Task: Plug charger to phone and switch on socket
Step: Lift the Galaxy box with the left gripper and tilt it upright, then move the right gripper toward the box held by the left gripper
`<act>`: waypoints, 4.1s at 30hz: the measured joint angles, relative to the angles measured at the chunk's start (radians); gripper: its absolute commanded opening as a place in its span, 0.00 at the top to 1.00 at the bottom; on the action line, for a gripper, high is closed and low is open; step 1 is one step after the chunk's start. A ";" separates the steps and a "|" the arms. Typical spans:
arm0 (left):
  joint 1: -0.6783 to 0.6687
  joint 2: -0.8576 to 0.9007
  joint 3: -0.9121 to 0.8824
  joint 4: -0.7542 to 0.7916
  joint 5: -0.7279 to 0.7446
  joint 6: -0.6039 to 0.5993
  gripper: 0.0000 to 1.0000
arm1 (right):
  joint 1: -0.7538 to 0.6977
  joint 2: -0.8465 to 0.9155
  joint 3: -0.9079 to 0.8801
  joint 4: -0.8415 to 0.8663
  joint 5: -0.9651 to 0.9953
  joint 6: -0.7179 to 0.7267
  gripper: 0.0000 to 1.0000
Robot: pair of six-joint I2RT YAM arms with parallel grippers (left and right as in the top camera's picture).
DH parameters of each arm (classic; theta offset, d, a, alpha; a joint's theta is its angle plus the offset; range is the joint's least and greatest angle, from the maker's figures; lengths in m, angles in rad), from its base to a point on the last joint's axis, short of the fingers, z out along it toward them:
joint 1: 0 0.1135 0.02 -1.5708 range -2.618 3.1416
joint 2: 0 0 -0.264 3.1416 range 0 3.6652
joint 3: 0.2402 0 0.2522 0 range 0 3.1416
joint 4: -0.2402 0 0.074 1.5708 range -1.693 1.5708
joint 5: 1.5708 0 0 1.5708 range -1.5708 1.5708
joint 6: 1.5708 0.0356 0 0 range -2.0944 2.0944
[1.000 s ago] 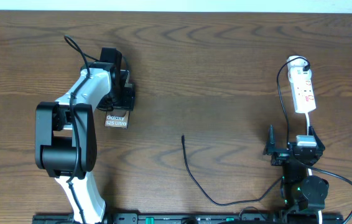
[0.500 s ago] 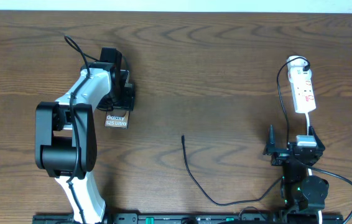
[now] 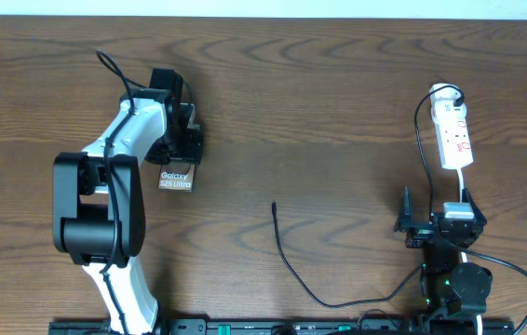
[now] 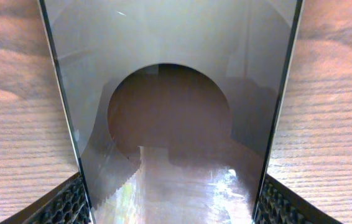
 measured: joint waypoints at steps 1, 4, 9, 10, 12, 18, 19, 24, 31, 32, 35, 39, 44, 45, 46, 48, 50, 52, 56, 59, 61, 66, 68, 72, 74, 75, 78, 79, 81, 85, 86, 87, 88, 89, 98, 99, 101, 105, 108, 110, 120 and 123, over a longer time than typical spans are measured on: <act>0.000 -0.006 0.000 0.000 0.000 0.000 0.92 | 0.000 0.000 0.000 0.000 0.000 0.000 0.01; 0.000 -0.050 0.000 -0.002 0.000 0.000 0.93 | 0.000 0.000 0.000 0.000 0.000 0.000 0.01; 0.000 -0.177 0.001 -0.002 0.004 -0.031 0.92 | 0.000 0.000 0.000 0.000 0.000 0.000 0.01; 0.000 -0.201 0.001 -0.002 0.012 -0.045 0.92 | 0.000 0.000 0.000 0.000 0.000 0.000 0.01; 0.000 -0.243 0.003 -0.003 0.035 -0.069 0.93 | 0.000 0.000 0.000 0.000 0.000 0.000 0.01; 0.000 -0.319 0.003 -0.005 0.187 -0.174 0.93 | 0.000 0.000 0.000 0.000 0.000 0.000 0.01; 0.000 -0.327 0.003 -0.005 0.235 -0.201 0.93 | 0.000 0.000 0.000 0.000 0.000 0.000 0.01; 0.014 -0.330 0.003 -0.001 0.461 -0.330 0.93 | 0.000 0.000 0.000 0.000 0.000 0.000 0.01; 0.118 -0.330 0.003 0.097 0.790 -0.632 0.93 | 0.000 0.000 0.000 0.000 0.000 0.000 0.01; 0.130 -0.330 0.005 0.115 0.822 -0.669 0.93 | 0.000 0.000 0.000 0.000 0.000 0.000 0.01; 0.161 -0.330 0.005 0.138 0.911 -0.805 0.93 | 0.000 0.000 0.000 0.000 0.000 0.000 0.01; 0.178 -0.330 0.005 0.139 0.996 -1.013 0.93 | 0.000 0.000 0.000 0.000 0.000 0.000 0.01; 0.182 -0.330 0.005 0.141 1.069 -1.201 0.93 | 0.000 0.000 0.000 0.000 0.000 0.000 0.01; 0.182 -0.330 0.005 0.141 1.080 -1.225 0.93 | 0.000 0.000 0.000 0.000 0.000 0.000 0.01; 0.182 -0.330 0.005 0.141 1.094 -1.250 0.93 | 0.000 0.000 0.000 0.000 0.000 0.000 0.01; 0.182 -0.330 0.005 0.141 1.120 -1.290 0.92 | 0.000 0.000 0.000 0.000 0.000 0.000 0.01; 0.182 -0.330 0.005 0.141 1.145 -1.320 0.93 | 0.000 0.000 0.000 0.000 0.000 0.000 0.01; 0.182 -0.330 0.005 0.141 1.161 -1.338 0.93 | 0.000 0.000 0.000 0.000 0.000 0.000 0.01; 0.182 -0.330 0.005 0.141 1.177 -1.351 0.93 | 0.000 0.000 0.000 0.000 0.000 0.000 0.01; 0.182 -0.330 0.005 0.141 1.180 -1.361 0.93 | 0.000 0.000 0.000 0.000 0.000 0.000 0.01; 0.182 -0.330 0.005 0.141 1.196 -1.369 0.93 | 0.000 0.000 0.000 0.000 0.000 0.000 0.01; 0.182 -0.330 0.005 0.141 1.221 -1.389 0.93 | 0.000 0.000 0.000 0.000 0.000 0.000 0.01; 0.182 -0.330 0.005 0.141 1.231 -1.405 0.93 | 0.000 0.000 0.000 0.000 0.000 0.000 0.01; 0.182 -0.330 0.005 0.141 1.244 -1.423 0.93 | 0.000 0.000 0.000 0.000 0.000 0.000 0.01; 0.182 -0.330 0.005 0.141 1.246 -1.426 0.92 | 0.000 0.000 0.000 0.000 0.000 0.000 0.01; 0.182 -0.330 0.005 0.141 1.246 -1.426 0.93 | 0.000 0.000 0.000 0.000 0.000 0.000 0.01; 0.182 -0.330 0.005 0.141 1.246 -1.426 0.93 | 0.000 0.000 0.000 0.000 0.000 0.000 0.01; 0.182 -0.330 0.005 0.141 1.246 -1.426 0.92 | 0.000 0.000 0.000 0.000 0.000 0.000 0.01; 0.182 -0.330 0.005 0.141 1.240 -1.425 0.92 | 0.000 0.000 0.000 0.002 0.000 0.000 0.01; 0.182 -0.330 0.005 0.141 1.184 -1.422 0.93 | 0.000 0.000 0.000 0.030 -0.002 0.000 0.01; 0.182 -0.330 0.005 0.141 1.153 -1.418 0.93 | 0.000 0.000 0.000 0.040 -0.008 0.001 0.01; 0.182 -0.330 0.005 0.141 1.118 -1.416 0.93 | 0.000 0.000 0.000 0.050 -0.025 0.020 0.01; 0.182 -0.330 0.005 0.141 1.085 -1.413 0.93 | 0.000 0.000 0.000 0.058 -0.039 0.039 0.01; 0.182 -0.330 0.005 0.140 1.048 -1.410 0.93 | 0.000 0.000 0.000 0.065 -0.053 0.080 0.01; 0.182 -0.330 0.005 0.099 0.763 -1.393 0.92 | 0.000 0.008 0.007 0.067 -0.091 0.560 0.01; 0.182 -0.330 0.005 0.093 0.743 -1.391 0.93 | 0.000 0.018 0.015 0.067 -0.097 0.584 0.01; 0.182 -0.330 0.005 0.075 0.698 -1.391 0.93 | 0.000 0.053 0.049 0.064 -0.112 0.621 0.01; 0.182 -0.330 0.005 0.047 0.635 -1.391 0.93 | 0.000 0.226 0.195 0.066 -0.158 0.663 0.01; 0.182 -0.330 0.005 0.043 0.611 -1.391 0.93 | -0.001 0.404 0.335 0.069 -0.221 0.675 0.01; 0.182 -0.332 0.005 0.032 0.595 -1.391 0.93 | -0.004 0.569 0.453 0.069 -0.298 0.682 0.01; 0.182 -0.333 0.006 -0.042 0.447 -1.406 0.93 | 0.015 1.379 0.909 0.114 -0.900 0.847 0.01; 0.175 -0.334 0.006 -0.073 0.383 -1.430 0.92 | 0.057 1.561 0.953 0.266 -1.039 0.961 0.01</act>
